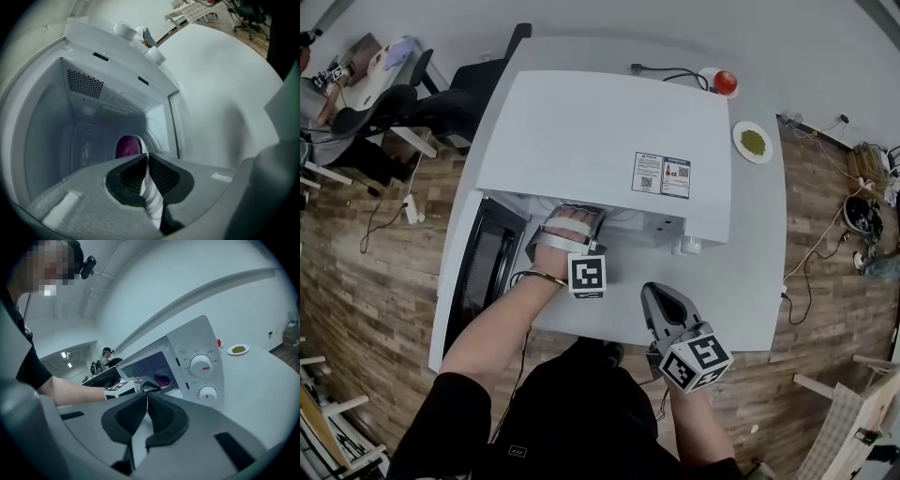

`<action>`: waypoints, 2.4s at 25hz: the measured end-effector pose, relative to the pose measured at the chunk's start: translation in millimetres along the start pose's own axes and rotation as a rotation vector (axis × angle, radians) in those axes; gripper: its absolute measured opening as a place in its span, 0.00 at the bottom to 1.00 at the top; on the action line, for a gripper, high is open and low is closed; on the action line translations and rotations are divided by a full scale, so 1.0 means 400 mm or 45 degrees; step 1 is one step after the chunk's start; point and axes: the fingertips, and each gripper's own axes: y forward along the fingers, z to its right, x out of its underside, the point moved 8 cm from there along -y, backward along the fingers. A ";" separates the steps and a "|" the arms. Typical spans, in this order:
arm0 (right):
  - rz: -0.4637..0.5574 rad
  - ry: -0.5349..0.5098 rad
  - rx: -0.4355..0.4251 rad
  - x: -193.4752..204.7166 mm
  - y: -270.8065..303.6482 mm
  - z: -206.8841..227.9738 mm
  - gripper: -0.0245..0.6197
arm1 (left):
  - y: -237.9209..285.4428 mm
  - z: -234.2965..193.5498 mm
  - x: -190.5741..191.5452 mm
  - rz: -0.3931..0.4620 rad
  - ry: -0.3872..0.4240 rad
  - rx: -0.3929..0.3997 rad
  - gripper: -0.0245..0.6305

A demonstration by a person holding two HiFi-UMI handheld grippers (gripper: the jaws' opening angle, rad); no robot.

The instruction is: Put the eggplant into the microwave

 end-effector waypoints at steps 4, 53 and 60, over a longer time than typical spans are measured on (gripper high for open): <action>-0.004 -0.008 0.001 -0.009 0.002 -0.004 0.06 | -0.001 -0.007 0.006 0.005 -0.033 0.005 0.08; 0.097 -0.149 -0.038 0.032 -0.411 -0.331 0.06 | -0.752 0.089 -0.150 0.476 -1.001 0.102 0.08; 0.111 -0.135 -0.053 0.022 -0.353 -0.407 0.06 | -0.839 0.075 -0.038 0.572 -1.155 0.130 0.08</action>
